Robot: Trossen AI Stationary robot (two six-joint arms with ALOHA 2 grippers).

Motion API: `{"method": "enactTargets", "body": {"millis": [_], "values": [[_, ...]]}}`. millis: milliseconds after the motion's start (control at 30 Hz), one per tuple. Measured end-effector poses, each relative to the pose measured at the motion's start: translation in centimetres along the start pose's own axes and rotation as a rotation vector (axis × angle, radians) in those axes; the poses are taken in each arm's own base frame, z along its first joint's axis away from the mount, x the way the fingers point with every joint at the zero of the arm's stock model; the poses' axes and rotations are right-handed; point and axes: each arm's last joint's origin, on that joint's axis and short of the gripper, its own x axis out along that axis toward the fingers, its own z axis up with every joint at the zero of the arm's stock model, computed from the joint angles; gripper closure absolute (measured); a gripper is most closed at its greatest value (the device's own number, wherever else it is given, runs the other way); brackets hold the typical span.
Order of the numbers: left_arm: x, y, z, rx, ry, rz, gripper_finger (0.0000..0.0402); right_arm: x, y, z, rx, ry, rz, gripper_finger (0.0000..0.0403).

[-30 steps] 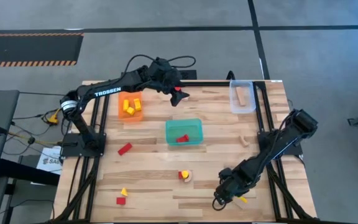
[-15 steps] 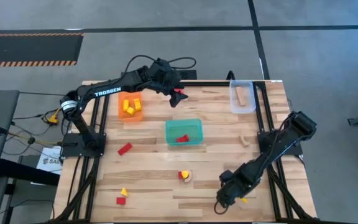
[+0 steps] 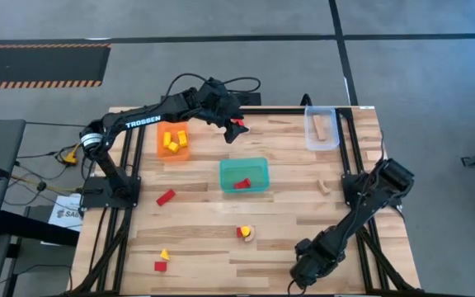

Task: Sort & place blocks by color
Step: Put the brown block into the transparent bin

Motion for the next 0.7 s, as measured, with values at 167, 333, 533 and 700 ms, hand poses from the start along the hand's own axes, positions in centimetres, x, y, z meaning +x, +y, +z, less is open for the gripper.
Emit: {"method": "enactTargets", "body": {"millis": [167,333,533,700], "values": [[0.0,0.0,0.1,-0.006,-0.005,-0.001,0.0136,0.3,-0.1,0.3,0.013,-0.014,-0.022,0.0139],[0.0,0.0,0.1,-0.005,-0.014,-0.001,0.0136,0.0,0.1,1.4,0.008,-0.023,-0.025,0.0139],[0.0,0.1,0.2,-0.005,-0.017,0.009,0.0136,-0.9,0.6,3.4,-0.029,-0.055,0.007,0.0139],[0.0,0.0,0.2,-0.006,-0.017,0.007,0.0136,-1.6,0.4,5.0,-0.073,-0.103,-0.015,0.0139]]}}
